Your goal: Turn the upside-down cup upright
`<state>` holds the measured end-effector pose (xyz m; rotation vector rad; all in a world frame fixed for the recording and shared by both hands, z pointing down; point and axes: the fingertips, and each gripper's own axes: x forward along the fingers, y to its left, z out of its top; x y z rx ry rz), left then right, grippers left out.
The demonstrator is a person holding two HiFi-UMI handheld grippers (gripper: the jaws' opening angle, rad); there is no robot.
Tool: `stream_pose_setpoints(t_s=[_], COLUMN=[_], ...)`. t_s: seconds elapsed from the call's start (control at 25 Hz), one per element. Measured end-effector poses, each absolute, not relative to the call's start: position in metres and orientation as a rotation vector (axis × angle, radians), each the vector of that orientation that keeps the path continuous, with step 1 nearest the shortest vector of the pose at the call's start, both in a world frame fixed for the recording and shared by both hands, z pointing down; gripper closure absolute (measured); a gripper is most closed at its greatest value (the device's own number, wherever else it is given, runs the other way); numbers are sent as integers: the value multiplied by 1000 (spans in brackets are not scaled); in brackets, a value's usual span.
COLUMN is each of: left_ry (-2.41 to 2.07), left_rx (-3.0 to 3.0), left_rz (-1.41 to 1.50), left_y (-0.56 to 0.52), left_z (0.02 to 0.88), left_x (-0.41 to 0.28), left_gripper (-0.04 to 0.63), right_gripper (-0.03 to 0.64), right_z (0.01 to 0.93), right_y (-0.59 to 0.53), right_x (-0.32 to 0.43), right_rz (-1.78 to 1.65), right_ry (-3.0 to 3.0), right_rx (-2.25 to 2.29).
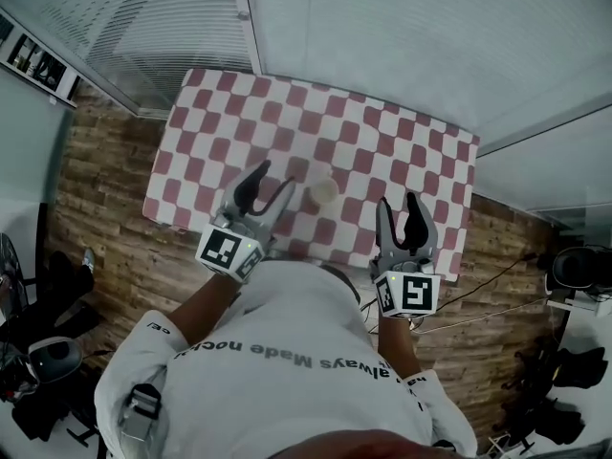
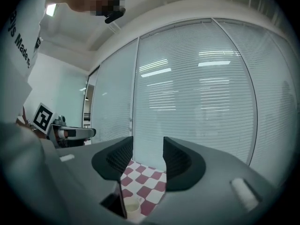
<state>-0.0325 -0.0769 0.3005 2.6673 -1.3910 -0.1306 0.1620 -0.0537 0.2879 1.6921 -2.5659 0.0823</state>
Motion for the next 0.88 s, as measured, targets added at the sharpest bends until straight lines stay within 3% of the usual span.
stream_pose_setpoints(t_s=[0.88], left_ry=[-1312], left_rx=[2694], left_rz=[-109], left_y=[-59], left_z=[284], left_x=[-8], left_gripper=[405], right_gripper=[434], right_z=[260], right_y=[-30], right_x=[164], right_rz=[83], right_ry=[-2592], right_rx=[1658])
